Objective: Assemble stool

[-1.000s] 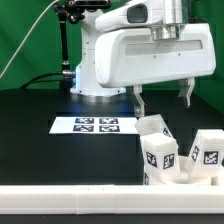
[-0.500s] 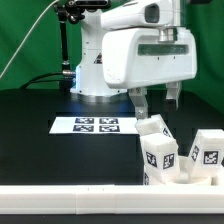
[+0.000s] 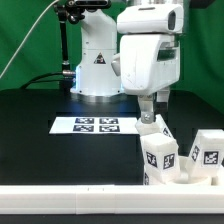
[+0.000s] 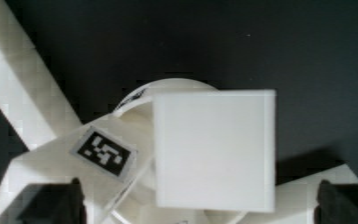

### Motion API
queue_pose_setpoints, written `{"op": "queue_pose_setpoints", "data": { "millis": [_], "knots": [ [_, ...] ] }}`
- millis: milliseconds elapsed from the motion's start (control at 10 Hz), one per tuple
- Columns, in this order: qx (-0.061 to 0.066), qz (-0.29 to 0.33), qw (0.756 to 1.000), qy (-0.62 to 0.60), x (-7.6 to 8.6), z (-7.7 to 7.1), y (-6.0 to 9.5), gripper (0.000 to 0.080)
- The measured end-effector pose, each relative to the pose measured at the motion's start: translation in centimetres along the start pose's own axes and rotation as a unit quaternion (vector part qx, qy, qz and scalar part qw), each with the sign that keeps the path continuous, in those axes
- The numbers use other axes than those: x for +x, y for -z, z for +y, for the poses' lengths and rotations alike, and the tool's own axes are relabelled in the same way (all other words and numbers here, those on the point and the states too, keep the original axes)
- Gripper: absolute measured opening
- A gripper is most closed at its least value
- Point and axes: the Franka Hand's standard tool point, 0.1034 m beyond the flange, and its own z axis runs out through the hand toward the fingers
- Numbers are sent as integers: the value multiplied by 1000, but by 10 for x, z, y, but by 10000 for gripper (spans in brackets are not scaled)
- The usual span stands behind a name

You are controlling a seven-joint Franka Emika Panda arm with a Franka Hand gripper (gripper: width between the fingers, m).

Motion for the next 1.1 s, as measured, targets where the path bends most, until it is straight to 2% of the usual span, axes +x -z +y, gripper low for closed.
{"op": "queue_pose_setpoints", "data": {
  "millis": [400, 600, 700, 800, 1100],
  "knots": [
    [5, -4, 1000, -5, -1, -2, -8, 649],
    [6, -5, 1000, -11, -2, -3, -10, 394],
    [7, -6, 1000, -12, -2, -4, -11, 394],
    [7, -6, 1000, -13, -1, -4, -11, 341],
    [7, -6, 1000, -14, -2, -4, -11, 341]
  ]
}}
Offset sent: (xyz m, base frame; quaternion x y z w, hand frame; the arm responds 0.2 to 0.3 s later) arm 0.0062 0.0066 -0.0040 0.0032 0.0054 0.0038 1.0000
